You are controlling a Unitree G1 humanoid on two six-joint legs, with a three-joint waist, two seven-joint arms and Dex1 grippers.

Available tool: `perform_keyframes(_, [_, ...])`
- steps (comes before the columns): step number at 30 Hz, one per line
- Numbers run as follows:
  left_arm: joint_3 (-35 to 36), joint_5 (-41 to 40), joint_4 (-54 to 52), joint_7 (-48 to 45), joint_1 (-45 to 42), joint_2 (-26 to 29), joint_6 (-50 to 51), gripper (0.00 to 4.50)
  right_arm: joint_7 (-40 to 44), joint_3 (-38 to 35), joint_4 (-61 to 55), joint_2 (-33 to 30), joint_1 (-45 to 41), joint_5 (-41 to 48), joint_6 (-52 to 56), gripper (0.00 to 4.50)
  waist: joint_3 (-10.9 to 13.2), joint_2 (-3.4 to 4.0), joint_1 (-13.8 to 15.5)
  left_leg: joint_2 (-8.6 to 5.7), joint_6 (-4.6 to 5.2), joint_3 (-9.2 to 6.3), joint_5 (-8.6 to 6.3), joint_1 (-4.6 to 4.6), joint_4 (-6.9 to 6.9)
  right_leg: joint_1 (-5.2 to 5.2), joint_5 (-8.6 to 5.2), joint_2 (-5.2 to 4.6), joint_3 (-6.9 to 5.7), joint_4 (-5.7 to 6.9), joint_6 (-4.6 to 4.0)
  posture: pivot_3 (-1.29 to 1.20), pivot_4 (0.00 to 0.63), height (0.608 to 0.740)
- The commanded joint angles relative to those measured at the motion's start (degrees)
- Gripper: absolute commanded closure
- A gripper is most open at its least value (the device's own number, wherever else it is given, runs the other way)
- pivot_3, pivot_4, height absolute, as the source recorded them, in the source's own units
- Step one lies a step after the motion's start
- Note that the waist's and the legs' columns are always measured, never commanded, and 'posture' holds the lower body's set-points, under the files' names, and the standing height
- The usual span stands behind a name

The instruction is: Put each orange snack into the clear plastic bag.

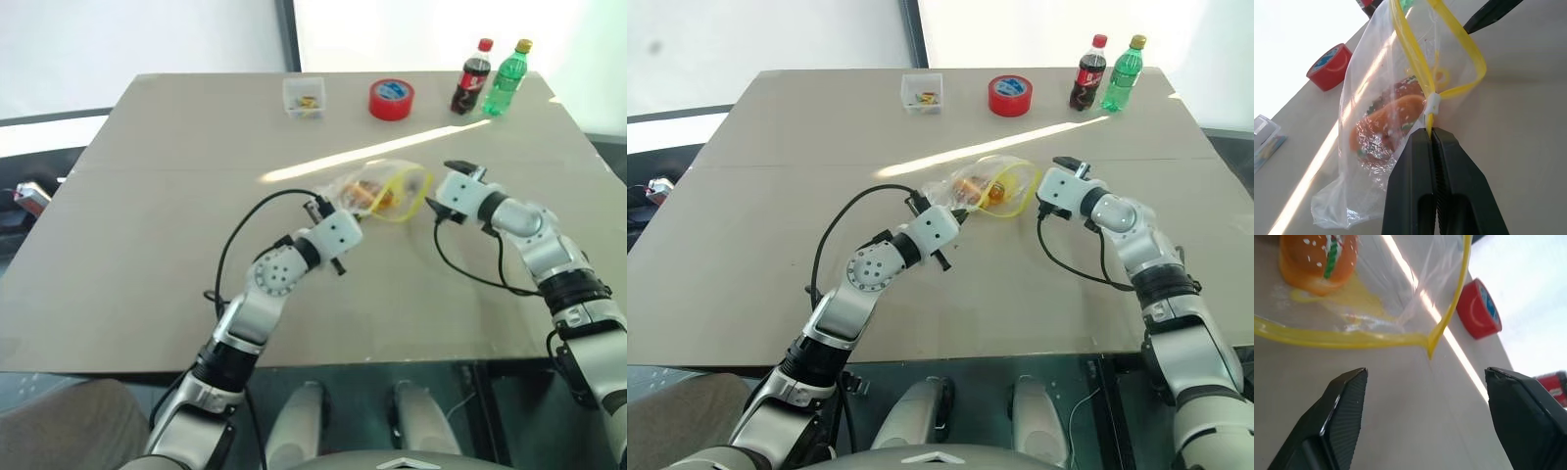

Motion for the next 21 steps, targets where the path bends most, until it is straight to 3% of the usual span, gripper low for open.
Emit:
perform_keyframes(1, [-0.04,-0.25,-1.53,0.4,-0.44,-0.3,-0.83,4.5,-3.39,2.47,1.29,-2.85,-2.67,-6.28,-6.8,2.31,0.0,0.0,0.01,0.0,0.0,0.01,0.0,0.0,0.0,0.0,0.0,0.0,0.0,0.0,0.0,0.0,0.15,0.74])
perform_keyframes(2, [-0.04,-0.24,-1.62,0.45,-0.32,-0.39,-0.73,4.5,-4.16,3.44,1.91,-3.44,-3.34,-8.09,-8.18,3.01,0.0,0.0,0.05,0.0,0.0,-0.01,0.0,0.0,0.0,0.0,0.0,0.0,-0.01,0.0,0.0,0.0,0.15,0.74])
perform_keyframes(4, [-0.04,-0.23,-1.69,0.5,-0.15,-0.43,-0.68,4.5,-5.53,4.48,3.26,-3.85,-4.36,-10.32,-9.81,3.91,0.0,0.0,0.02,0.0,0.0,0.01,0.0,0.0,0.0,0.0,0.0,0.0,0.0,0.0,0.0,0.0,0.15,0.74])
perform_keyframes(6, [-0.03,-0.22,-1.75,0.51,-0.04,-0.41,-0.68,4.5,-6.56,4.85,4.57,-3.65,-5.09,-11.34,-10.52,4.45,0.0,0.0,0.02,0.0,0.0,0.01,0.0,0.0,0.0,0.0,0.0,0.0,0.01,0.0,0.0,0.0,0.15,0.74])
perform_keyframes(16, [2.12,-0.92,-2.64,0.53,-1.48,0.91,-1.18,4.5,-8.84,2.41,6.9,-4.6,-7.78,-10.65,-11.64,4.45,0.0,0.0,-0.05,0.0,0.0,0.0,0.0,0.0,0.0,0.0,0.0,0.0,0.03,0.01,-0.01,0.0,0.15,0.74])
perform_keyframes(21, [3.65,2.24,-2.48,0.4,-9.85,6.9,-5.79,4.5,-4.18,-3.15,0.85,-9.98,-8.02,-4.61,-9.32,4.45,0.13,0.0,0.23,0.0,0.0,-0.04,0.01,-0.01,0.0,0.01,0.0,0.0,-0.02,0.02,-0.01,0.0,0.15,0.74])
